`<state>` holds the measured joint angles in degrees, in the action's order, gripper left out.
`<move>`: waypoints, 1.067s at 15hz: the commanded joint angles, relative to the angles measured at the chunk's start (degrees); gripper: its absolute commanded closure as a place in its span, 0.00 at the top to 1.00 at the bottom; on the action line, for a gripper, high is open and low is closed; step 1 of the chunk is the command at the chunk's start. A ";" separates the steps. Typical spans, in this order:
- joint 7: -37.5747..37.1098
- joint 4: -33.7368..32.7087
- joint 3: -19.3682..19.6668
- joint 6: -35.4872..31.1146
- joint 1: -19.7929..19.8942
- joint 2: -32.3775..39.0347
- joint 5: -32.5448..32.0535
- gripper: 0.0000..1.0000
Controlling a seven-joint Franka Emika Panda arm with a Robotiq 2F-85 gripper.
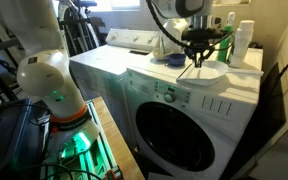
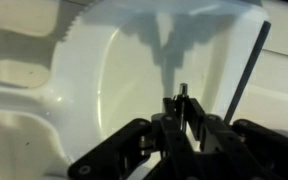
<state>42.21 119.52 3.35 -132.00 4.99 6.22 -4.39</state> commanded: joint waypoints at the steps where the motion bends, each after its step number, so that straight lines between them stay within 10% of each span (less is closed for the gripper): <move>1: -6.23 -2.37 -1.58 12.86 -3.19 -8.78 -13.51 0.05; 12: -15.04 -22.76 -24.18 56.26 -21.65 -5.63 -36.58 0.05; 16: -5.09 -25.73 -24.79 57.20 -24.12 0.19 -46.14 0.05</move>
<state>29.57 96.87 -22.57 -74.68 -18.82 1.23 -44.98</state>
